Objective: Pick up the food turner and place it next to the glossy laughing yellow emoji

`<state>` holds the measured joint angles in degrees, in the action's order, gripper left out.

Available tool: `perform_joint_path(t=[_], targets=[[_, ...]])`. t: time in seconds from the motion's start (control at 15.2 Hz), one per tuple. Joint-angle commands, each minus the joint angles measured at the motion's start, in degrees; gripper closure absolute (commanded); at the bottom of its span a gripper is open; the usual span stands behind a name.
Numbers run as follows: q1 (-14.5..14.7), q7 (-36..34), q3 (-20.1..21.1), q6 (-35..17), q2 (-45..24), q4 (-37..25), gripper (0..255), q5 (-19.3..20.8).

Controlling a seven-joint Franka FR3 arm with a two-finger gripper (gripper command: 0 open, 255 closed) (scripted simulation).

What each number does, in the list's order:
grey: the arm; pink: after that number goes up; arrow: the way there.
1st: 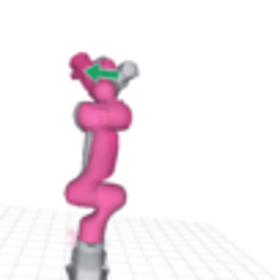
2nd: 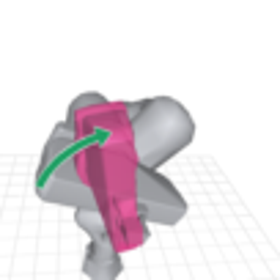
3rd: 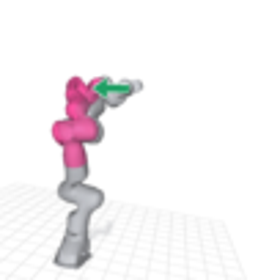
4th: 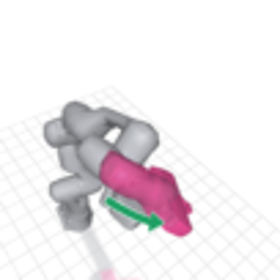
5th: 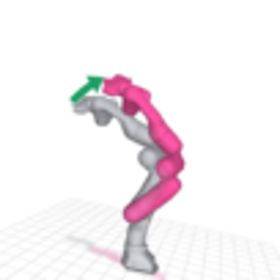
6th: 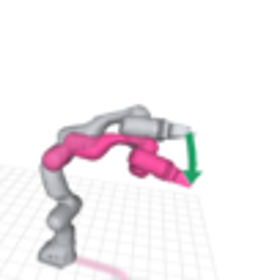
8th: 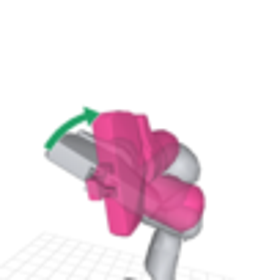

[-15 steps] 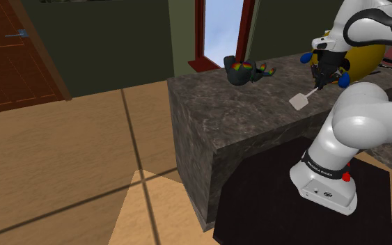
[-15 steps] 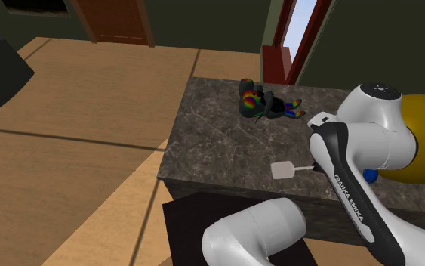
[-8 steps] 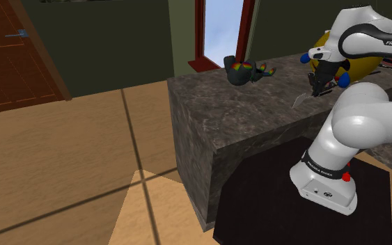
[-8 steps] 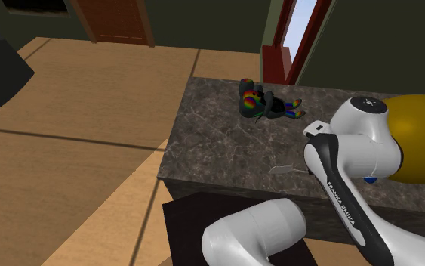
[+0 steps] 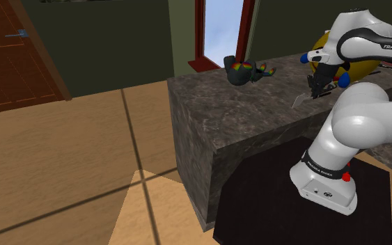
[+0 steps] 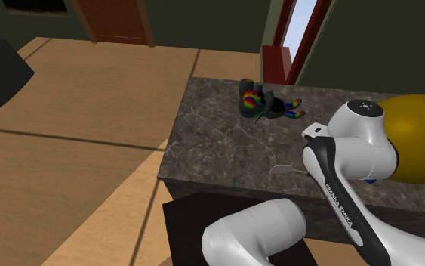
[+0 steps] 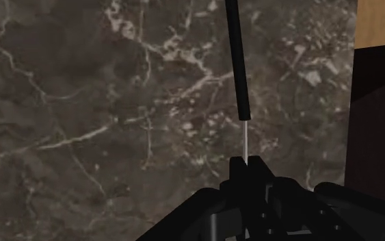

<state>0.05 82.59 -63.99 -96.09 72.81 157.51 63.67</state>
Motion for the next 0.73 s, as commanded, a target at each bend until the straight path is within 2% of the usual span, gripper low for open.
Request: perform_joint_path(t=[0.0,0.07,0.4,0.66], targets=[[0.0,0.0,-0.1,0.0,0.0,0.1,255,0.0],[0.0,0.0,-0.1,0.0,0.0,0.1,0,0.0],[0.0,0.0,-0.1,0.0,0.0,0.1,0,0.0],[0.9,0.8,7.6,5.1,0.5,-3.6,0,-7.0]])
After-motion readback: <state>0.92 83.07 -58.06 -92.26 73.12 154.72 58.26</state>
